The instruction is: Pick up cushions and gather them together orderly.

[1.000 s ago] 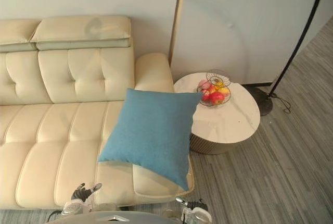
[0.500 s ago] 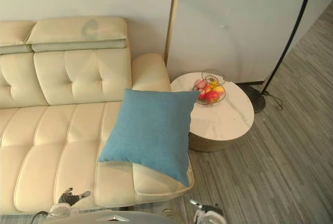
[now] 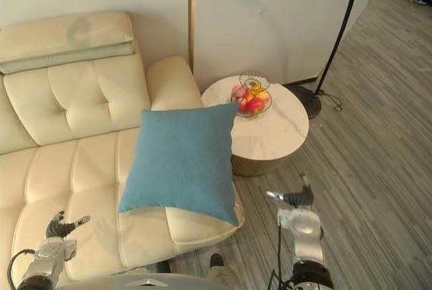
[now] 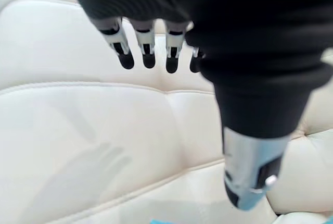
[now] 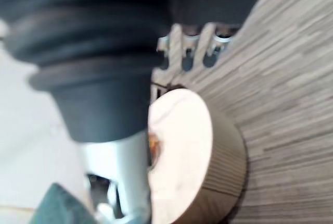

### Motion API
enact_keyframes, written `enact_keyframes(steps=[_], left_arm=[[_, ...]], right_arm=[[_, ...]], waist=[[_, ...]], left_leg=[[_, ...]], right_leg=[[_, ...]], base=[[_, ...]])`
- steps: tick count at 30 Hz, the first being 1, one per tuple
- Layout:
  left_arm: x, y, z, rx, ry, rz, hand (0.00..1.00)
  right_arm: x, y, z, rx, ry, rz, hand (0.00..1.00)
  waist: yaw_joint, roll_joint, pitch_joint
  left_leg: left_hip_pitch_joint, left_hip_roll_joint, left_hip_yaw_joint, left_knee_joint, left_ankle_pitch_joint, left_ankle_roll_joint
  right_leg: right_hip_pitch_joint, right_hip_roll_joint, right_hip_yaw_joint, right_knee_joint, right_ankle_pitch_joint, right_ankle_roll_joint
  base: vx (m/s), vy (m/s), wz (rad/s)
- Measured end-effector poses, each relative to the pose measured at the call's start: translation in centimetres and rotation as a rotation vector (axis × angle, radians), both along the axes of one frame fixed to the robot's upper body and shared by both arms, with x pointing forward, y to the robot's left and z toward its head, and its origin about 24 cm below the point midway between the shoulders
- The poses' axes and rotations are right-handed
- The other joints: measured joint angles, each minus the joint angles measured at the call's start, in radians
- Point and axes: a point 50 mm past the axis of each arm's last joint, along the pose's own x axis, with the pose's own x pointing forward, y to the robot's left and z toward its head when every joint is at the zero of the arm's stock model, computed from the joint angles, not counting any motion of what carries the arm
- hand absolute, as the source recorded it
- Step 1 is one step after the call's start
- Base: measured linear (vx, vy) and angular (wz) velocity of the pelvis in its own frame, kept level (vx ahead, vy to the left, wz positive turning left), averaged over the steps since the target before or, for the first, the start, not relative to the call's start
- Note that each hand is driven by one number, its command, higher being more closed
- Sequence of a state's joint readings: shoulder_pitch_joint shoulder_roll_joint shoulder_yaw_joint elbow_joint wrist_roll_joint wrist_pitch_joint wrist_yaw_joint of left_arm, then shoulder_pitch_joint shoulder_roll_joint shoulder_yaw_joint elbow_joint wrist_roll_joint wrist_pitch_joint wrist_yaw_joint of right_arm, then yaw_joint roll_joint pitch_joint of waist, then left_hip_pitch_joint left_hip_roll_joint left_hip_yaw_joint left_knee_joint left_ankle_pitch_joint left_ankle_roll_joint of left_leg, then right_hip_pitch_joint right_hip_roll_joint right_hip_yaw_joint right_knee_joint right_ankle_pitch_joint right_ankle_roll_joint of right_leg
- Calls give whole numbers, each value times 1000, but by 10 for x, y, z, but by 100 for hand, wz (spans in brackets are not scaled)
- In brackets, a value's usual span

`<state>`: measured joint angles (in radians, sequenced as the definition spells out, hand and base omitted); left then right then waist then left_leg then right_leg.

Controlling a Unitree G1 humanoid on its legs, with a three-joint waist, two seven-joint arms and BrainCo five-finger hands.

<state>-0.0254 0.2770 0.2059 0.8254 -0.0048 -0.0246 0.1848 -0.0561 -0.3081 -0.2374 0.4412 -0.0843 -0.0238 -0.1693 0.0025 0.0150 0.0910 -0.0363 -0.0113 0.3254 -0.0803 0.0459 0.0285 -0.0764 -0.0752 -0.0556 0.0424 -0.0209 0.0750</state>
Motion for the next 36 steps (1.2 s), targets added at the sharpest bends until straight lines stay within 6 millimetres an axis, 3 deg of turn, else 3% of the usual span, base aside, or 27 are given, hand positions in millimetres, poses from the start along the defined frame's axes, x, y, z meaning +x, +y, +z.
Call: enact_keyframes(steps=[7,8,12,16,17,18,19,28,33,36], left_arm=[[79,-31,46,0,-241,-125,0],[108,-43,69,-3,-334,-165,0],[156,-73,117,1,-491,-262,0],[186,-100,156,0,-600,-338,0],[194,-111,170,-9,-635,-366,0],[201,-120,180,-19,-661,-380,0],[205,-126,188,-31,-682,-378,100],[214,-126,232,-88,-836,-350,100],[209,-128,249,-116,-924,-360,100],[199,-128,248,-126,-962,-374,100]], right_arm=[[53,53,49,-9,-204,237,0],[68,70,67,-3,-279,286,0],[86,92,94,25,-390,312,0],[92,118,127,59,-542,331,0],[93,127,135,83,-578,343,100],[94,133,142,86,-603,350,100],[94,139,148,90,-628,359,100],[95,155,198,79,-816,380,100],[91,153,194,90,-818,372,100],[84,147,174,104,-763,352,100]], waist=[[13,-11,84],[17,-17,134],[27,-21,218],[25,-20,259],[25,-20,269],[22,-20,276],[20,-19,276],[13,-21,287],[14,-21,287],[13,-21,287]], left_leg=[[-145,11,-28,31,28,13],[-218,25,-35,96,19,20],[-339,50,-55,204,3,20],[-466,69,-56,284,-10,12],[-503,74,-56,296,-14,10],[-534,80,-55,312,-16,14],[-563,87,-49,320,-17,15],[-641,137,35,302,36,-3],[-632,141,42,304,44,9],[-581,139,43,299,37,4]], right_leg=[[-108,7,-11,-19,53,-14],[-154,6,-11,-8,72,-22],[-251,9,-13,64,71,-22],[-378,10,-16,145,56,-28],[-419,10,-19,172,53,-29],[-450,10,-23,192,48,-33],[-477,10,-30,199,48,-35],[-571,12,-67,208,66,-56],[-565,14,-67,210,69,-50],[-516,14,-67,210,53,-48]], base=[[-9,3,12],[-85,15,11],[-136,15,13],[-192,2,-4],[-206,-4,0],[-240,-9,4],[-225,-17,8],[-71,-17,7],[23,-14,-2],[58,-16,0]])
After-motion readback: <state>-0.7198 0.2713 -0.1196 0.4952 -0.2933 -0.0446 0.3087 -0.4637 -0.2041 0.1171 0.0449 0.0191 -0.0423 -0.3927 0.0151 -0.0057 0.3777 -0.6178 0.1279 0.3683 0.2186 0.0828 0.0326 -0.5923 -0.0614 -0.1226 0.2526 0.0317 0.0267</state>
